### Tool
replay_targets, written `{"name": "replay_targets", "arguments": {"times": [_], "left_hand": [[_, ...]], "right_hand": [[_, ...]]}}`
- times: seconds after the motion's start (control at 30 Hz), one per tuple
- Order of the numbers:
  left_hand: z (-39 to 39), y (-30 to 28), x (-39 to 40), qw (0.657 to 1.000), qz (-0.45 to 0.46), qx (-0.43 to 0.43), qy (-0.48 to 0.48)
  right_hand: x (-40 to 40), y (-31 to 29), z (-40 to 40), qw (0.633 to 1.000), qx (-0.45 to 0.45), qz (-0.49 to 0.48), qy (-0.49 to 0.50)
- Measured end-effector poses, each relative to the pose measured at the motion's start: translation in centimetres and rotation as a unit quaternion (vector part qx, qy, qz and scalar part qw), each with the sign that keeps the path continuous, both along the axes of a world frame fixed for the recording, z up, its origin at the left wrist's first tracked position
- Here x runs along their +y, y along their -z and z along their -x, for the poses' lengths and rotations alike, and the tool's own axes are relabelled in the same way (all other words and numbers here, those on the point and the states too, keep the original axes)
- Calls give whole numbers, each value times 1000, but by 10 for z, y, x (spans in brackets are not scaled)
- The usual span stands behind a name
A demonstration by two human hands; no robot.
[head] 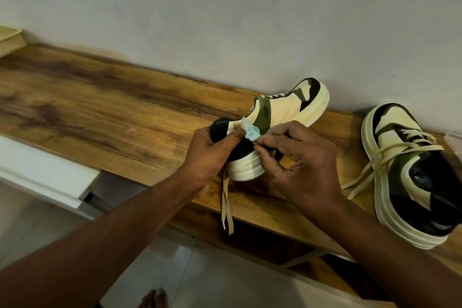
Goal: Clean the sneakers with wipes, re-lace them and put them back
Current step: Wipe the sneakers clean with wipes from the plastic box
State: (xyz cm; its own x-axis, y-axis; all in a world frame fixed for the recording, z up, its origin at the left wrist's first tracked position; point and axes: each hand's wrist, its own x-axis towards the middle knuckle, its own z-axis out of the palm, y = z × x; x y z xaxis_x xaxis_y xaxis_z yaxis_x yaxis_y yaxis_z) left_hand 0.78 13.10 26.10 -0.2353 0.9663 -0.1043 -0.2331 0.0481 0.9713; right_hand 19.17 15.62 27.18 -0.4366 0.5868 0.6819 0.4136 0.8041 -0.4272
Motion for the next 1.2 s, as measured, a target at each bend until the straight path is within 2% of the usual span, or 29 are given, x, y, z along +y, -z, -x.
{"name": "replay_targets", "arguments": {"times": [0.07,0.13,0.2,0.27,0.33,0.5,0.67,0.83,0.87,0.93,1.07,1.2], "left_hand": [[-1,-1,-1,1000,-4,15,18],[-2,-2,-3,999,-15,32,35],[-1,-3,-3,998,-11,46,37],[0,-3,-3,998,-6,44,33],[0,-2,-2,998,-9,48,33],[3,-2,-1,999,1,36,18],[5,-5,-1,999,-1,28,19],[7,-4,-1,999,-2,28,26],[6,-4,0,999,-2,30,25],[5,-2,0,999,-1,31,16],[8,-4,0,1000,1,19,18],[13,-5,1,999,0,32,39]], "right_hand": [[-5,1,0,992,-85,-59,-71],[-9,4,2,979,-148,-97,-99],[1,5,-2,990,-110,-76,-48],[20,0,-12,999,7,2,31],[30,-5,-19,993,68,49,80],[0,10,1,999,4,22,39],[7,9,-3,999,-29,-17,-4],[45,0,-34,983,61,66,161],[45,-1,-35,981,68,74,167],[29,3,-23,987,62,80,124],[-8,13,8,1000,2,7,1],[4,16,1,997,-55,-47,-24]]}}
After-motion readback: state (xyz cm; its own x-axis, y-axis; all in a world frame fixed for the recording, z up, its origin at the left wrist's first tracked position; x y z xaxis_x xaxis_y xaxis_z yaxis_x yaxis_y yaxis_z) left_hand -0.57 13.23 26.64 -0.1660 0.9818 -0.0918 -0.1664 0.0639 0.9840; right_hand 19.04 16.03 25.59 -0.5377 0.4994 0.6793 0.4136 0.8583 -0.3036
